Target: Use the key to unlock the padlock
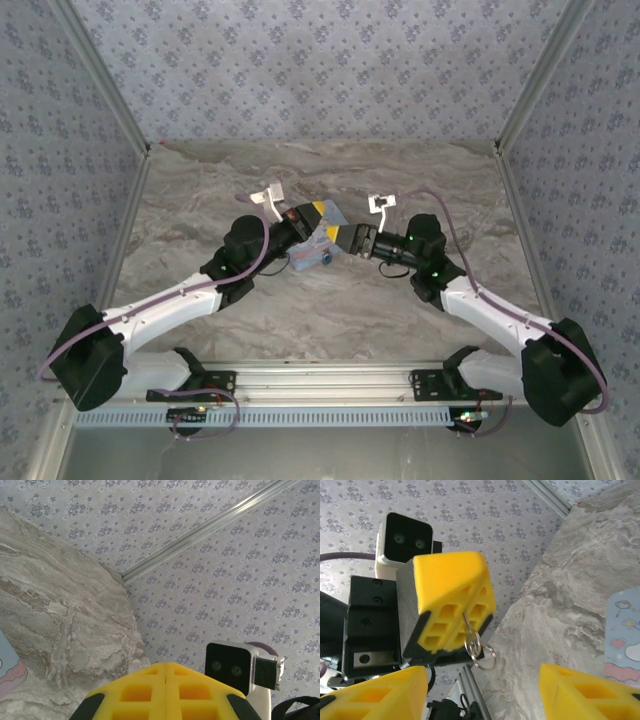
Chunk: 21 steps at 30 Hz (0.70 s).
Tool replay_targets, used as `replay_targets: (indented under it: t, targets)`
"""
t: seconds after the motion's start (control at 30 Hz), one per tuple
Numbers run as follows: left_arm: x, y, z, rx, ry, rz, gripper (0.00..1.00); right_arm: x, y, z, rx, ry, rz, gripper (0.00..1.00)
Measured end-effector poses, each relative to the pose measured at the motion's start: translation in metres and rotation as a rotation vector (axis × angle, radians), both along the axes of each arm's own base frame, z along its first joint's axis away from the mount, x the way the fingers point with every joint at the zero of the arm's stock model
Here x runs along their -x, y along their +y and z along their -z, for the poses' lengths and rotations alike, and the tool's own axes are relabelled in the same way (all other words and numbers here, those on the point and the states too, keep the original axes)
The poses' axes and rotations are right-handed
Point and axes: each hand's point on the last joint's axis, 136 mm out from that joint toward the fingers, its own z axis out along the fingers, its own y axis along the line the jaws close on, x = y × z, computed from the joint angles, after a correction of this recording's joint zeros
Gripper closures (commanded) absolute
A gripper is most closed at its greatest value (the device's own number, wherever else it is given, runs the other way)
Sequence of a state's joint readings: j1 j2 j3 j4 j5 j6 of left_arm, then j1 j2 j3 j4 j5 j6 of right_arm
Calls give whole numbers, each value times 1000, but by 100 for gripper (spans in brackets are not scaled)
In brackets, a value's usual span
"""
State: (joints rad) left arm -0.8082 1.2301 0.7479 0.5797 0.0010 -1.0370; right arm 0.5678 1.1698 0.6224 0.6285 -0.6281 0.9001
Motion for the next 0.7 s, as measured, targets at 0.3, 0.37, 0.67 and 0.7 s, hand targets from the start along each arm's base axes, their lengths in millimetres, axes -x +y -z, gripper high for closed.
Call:
replay_targets:
  t: [0.3,0.37,0.67,0.7]
  targets:
    - [0,0,-1,3,0,2,100,-10,11,1,-14,30,-1,51]
    - [1,-1,-1,6,-2,5,100,-12,12,2,-17,43,1,53]
    - [1,-1,-2,8,-3,6,100,-16,14,-2,-41,73,3,67]
    - [1,-1,-2,8,-3,6,100,-16,14,-2,-42,72,3,69]
